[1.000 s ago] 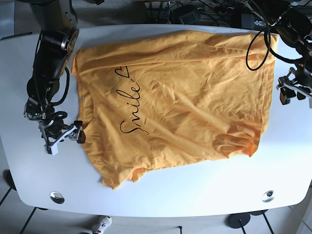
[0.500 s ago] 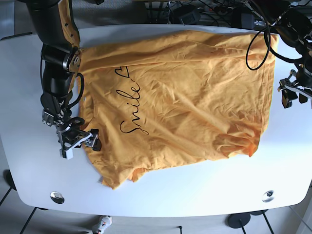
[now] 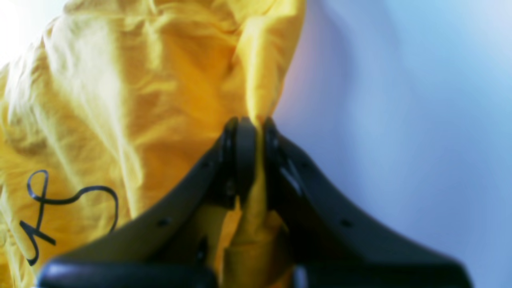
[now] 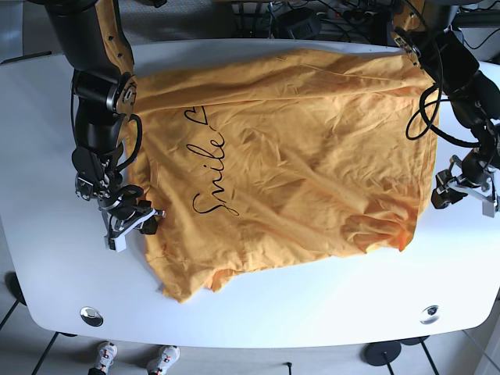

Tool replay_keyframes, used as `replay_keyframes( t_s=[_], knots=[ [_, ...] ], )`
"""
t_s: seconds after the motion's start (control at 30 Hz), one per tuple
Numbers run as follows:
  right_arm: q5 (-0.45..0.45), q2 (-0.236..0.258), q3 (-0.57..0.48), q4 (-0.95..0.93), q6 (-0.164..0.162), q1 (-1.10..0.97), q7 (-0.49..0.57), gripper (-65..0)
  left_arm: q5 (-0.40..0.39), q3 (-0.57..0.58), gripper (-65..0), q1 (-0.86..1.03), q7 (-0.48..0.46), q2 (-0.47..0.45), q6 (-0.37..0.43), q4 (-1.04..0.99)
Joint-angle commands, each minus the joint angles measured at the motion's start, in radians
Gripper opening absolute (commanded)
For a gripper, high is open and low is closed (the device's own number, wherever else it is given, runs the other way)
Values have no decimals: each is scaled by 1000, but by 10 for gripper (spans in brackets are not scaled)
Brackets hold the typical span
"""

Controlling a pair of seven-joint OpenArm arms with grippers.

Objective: Fold the T-shirt properly
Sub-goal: 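Grasp the shirt's hem corners with both grippers, then lift the shirt with both grippers and lay it flat again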

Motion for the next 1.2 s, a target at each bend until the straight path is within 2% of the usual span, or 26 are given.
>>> replay_keyframes(
  t_s=[0.03, 0.13, 0.23, 0.4, 0.5, 0.67, 0.7, 0.73, 0.77, 0.8, 0.83, 0.87, 0.9, 0.97, 1.03, 1.1, 1.13, 1.2],
  knots=[
    [-3, 6, -1, 8, 3, 27, 0, -625, -20, 60, -207, -51, -75, -44, -5, -66],
    [-3, 9, -1, 8, 3, 24, 0, -625, -20, 140, -93, -92, -163, -64, -5, -181],
    [-3, 9, -1, 8, 6, 24, -2, -625, -20, 240, -89, -121, -241, -94, -5, -275],
    [-3, 5, -1, 8, 6, 24, -2, -625, -20, 312, -89, -154, -324, -116, -5, -427],
    [-3, 5, -1, 8, 6, 22, -2, -625, -23, 382, -86, -154, -332, -123, -10, -465],
    [4, 3, 0, 8, 6, 21, -2, -625, -21, 395, -92, -150, -332, -114, -10, -476],
    [6, 3, 2, 8, 9, 21, -2, -625, -20, 396, -108, -150, -329, -96, -10, -476],
    [6, 3, 4, 9, 12, 21, 0, -625, -20, 408, -151, -149, -326, -87, -10, -476],
    [6, 5, 5, 12, 12, 21, 0, -625, -20, 442, -235, -150, -332, -79, -8, -476],
    [7, 5, 5, 37, 13, 13, 0, -626, -21, 482, -387, -152, -352, -76, -6, -476],
    [7, 3, 4, 60, 13, -4, 0, -626, -21, 499, -499, -154, -375, -74, -5, -476],
    [7, 2, 4, 90, 13, -18, -3, -628, -21, 510, -593, -154, -398, -67, -5, -474],
    [7, -5, 2, 115, 13, -31, -3, -628, -20, 514, -650, -154, -413, -56, -5, -474],
    [7, -20, 2, 158, 13, -65, -5, -628, -24, 517, -650, -155, -413, -48, -5, -461],
    [9, -25, 4, 245, 13, -117, -9, -629, -27, 511, -650, -144, -412, -48, -10, -352],
    [9, -25, 10, 357, 15, -171, -71, -629, -29, 490, -650, -83, -365, -48, -10, -187],
    [9, -25, 10, 410, 27, -193, -97, -629, -29, 454, -650, -55, -344, -48, -10, -117],
    [9, -25, 10, 540, 72, -252, -151, -631, -29, 382, -650, -5, -290, -39, -10, 1]
  ],
)
